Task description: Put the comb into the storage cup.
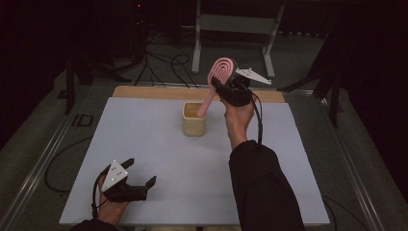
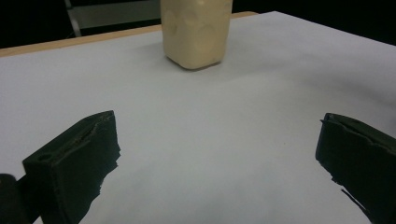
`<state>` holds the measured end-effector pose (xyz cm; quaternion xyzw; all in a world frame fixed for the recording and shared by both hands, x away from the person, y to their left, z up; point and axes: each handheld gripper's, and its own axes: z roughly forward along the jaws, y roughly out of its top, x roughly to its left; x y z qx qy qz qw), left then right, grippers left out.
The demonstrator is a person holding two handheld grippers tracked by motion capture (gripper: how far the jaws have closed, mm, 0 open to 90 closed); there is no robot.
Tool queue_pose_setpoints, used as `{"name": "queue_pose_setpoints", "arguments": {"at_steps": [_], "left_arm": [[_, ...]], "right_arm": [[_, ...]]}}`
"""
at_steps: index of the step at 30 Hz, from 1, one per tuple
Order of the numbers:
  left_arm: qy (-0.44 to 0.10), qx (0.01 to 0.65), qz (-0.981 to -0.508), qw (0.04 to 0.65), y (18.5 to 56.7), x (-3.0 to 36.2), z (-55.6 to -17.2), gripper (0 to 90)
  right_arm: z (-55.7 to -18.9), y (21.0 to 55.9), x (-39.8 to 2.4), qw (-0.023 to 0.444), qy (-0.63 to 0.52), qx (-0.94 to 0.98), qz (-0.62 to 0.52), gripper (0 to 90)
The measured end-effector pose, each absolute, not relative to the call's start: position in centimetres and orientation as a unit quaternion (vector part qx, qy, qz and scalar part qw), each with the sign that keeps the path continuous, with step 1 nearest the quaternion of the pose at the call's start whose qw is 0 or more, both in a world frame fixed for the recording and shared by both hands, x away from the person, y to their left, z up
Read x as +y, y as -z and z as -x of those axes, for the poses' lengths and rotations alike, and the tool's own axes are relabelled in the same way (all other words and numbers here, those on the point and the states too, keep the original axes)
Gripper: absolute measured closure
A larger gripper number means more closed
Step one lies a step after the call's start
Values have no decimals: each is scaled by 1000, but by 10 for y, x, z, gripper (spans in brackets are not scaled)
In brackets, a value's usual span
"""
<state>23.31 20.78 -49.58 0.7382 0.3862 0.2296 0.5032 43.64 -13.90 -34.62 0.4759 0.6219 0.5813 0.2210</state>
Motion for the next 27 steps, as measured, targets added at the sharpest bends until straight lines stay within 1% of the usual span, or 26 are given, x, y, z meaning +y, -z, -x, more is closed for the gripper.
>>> {"name": "queue_pose_setpoints", "arguments": {"at_steps": [27], "left_arm": [[-229, 385, -739, 503, 496, 207, -233, 2]], "right_arm": [[-439, 358, -129, 227, -578, 616, -486, 635]]}}
